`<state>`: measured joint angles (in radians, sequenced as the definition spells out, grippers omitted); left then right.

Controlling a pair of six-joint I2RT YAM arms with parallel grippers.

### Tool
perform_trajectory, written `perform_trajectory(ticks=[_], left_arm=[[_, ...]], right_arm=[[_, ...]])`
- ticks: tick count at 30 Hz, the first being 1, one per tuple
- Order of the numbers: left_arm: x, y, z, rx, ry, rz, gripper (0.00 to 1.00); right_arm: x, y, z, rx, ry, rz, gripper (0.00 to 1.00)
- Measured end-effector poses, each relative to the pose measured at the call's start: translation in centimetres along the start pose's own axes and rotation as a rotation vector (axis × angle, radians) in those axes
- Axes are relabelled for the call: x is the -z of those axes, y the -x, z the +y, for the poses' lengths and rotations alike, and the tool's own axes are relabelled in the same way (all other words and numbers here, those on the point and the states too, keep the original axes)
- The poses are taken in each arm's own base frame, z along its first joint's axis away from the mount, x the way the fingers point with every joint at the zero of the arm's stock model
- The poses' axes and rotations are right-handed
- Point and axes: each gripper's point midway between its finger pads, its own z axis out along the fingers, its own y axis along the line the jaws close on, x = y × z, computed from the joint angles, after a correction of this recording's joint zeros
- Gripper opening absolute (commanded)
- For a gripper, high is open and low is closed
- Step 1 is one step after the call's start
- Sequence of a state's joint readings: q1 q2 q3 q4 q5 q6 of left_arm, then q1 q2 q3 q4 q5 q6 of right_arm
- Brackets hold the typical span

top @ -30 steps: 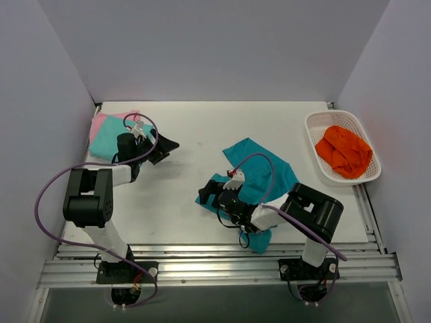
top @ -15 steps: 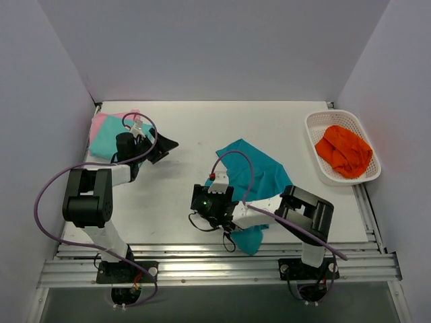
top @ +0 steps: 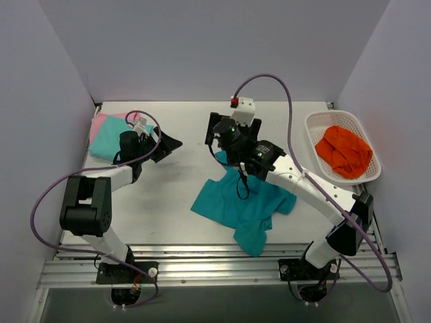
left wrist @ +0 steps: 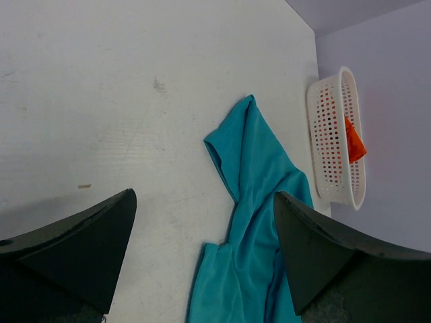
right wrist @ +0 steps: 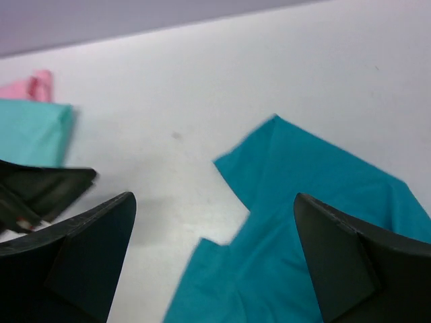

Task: Fold and stack the t-shirts
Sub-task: Flatten out the tshirt

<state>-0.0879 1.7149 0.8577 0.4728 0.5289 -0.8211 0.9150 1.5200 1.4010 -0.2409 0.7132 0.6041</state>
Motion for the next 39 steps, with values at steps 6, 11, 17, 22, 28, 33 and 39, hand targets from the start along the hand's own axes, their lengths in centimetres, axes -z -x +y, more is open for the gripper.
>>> perform_trajectory(ticks=[6, 11, 17, 22, 28, 33, 39], left_arm=[[1.1, 0.2, -3.2, -0.048, -0.029, -0.020, 0.92], [2.9, 0.5, -4.5, -0.087, 0.005, -0.039, 0.92], [5.5, 1.7, -4.7, -0.136, 0.102, -0.099, 0.94], [6.4, 2.4, -3.9, -0.138, 0.144, -0.124, 0.94], [6.8, 3.0, -2.7, -0.126, 0.175, -0.133, 0.94], [7.2, 3.3, -2.0, -0.113, 0.181, -0.136, 0.94], [7.4, 3.2, -1.2, -0.090, 0.173, -0.125, 0.94]], right_arm=[[-1.2, 0.8, 5.0, 0.009, 0.170, 0.079, 1.00], [-4.8, -16.1, 6.6, 0.186, 0.188, 0.381, 1.00], [-2.7, -26.8, 6.6, 0.248, 0.215, 0.558, 1.00], [-1.8, -27.4, 7.1, 0.241, 0.233, 0.557, 1.00], [-1.5, -27.6, 7.3, 0.229, 0.233, 0.560, 0.95], [-1.5, -28.0, 7.5, 0.226, 0.242, 0.546, 0.66], [-2.3, -29.1, 8.1, 0.186, 0.274, 0.511, 0.22]])
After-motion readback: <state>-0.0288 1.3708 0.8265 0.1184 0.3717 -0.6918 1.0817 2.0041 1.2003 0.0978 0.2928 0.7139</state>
